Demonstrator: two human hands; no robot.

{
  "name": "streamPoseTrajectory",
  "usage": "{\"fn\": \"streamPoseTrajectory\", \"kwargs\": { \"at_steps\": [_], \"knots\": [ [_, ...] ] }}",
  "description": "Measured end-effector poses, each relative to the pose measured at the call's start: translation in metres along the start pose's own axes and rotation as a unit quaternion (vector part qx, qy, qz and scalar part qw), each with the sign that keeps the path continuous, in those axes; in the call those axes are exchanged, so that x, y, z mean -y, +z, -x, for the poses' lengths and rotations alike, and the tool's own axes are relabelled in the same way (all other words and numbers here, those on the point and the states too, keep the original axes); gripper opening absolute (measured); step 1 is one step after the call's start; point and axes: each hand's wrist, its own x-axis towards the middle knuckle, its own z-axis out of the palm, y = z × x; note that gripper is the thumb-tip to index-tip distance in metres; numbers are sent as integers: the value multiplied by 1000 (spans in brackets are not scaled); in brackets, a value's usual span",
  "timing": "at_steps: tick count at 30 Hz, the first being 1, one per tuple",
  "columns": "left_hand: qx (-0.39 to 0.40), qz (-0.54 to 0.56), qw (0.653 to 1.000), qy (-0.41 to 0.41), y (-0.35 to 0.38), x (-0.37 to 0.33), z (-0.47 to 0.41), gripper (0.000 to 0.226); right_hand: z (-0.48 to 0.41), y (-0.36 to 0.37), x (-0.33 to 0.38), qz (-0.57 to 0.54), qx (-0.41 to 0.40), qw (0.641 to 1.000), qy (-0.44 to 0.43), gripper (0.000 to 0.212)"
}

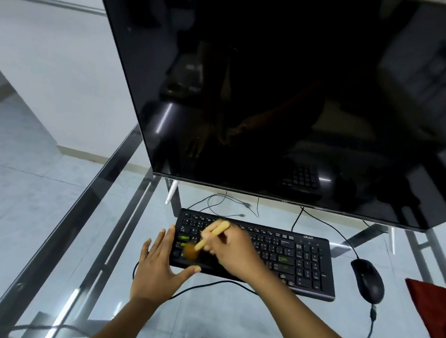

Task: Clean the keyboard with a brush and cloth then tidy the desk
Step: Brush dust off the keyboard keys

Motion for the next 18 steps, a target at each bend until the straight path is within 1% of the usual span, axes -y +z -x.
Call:
{"fn": "streamPoseTrajectory", "kwargs": {
  "at_steps": [1,2,3,4,5,6,7,8,9,10,11,12,13,14,15,16,17,18],
  "knots": [
    [-1,2,1000,0,0,0,0,109,2,5,3,11,48,999,11,12],
    [-2,3,1000,1,-1,0,0,109,2,6,4,46,61,997,11,12],
    [-2,3,1000,2,-1,-1,0,109,0,4,2,78,29,997,3,13],
    [-3,2,1000,3,-1,-2,0,109,-2,1,-2,103,-42,994,-15,16],
    [-5,2,1000,1,-1,-2,0,109,-1,-3,-3,90,-92,992,-21,17],
    [-6,3,1000,-1,-2,-3,-1,109,-1,-5,-6,63,-107,992,-21,18],
    [-6,3,1000,-1,-2,-3,-1,109,-1,-7,-6,34,-84,996,-10,16],
    [-5,2,1000,-1,-3,-3,-1,110,-1,-8,-6,17,-22,1000,12,14],
    [-3,0,1000,-1,-3,-3,-1,110,2,-10,-4,37,23,999,30,13],
    [-4,0,1000,-1,-4,-4,0,110,0,-14,-5,64,25,997,42,13],
    [-6,1,1000,-2,-5,-5,0,109,-5,-20,-9,92,-21,995,39,14],
    [-8,4,1000,-2,-6,-7,1,109,-10,-28,-11,105,-94,990,30,14],
    [-11,6,1000,-5,-6,-9,1,109,-14,-34,-10,82,-139,987,24,13],
    [-12,8,1000,-9,-7,-9,1,109,-18,-36,-10,46,-149,988,21,11],
    [-12,9,1000,-11,-8,-9,1,110,-21,-36,-8,6,-119,992,30,10],
    [-9,8,1000,-11,-8,-8,0,110,-24,-32,-7,-3,-59,997,49,10],
    [-6,5,1000,-9,-8,-7,0,110,-24,-30,-4,22,-6,998,62,9],
    [-6,2,1000,-7,-8,-8,0,110,-27,-27,-3,54,9,996,68,9]
  ]
}}
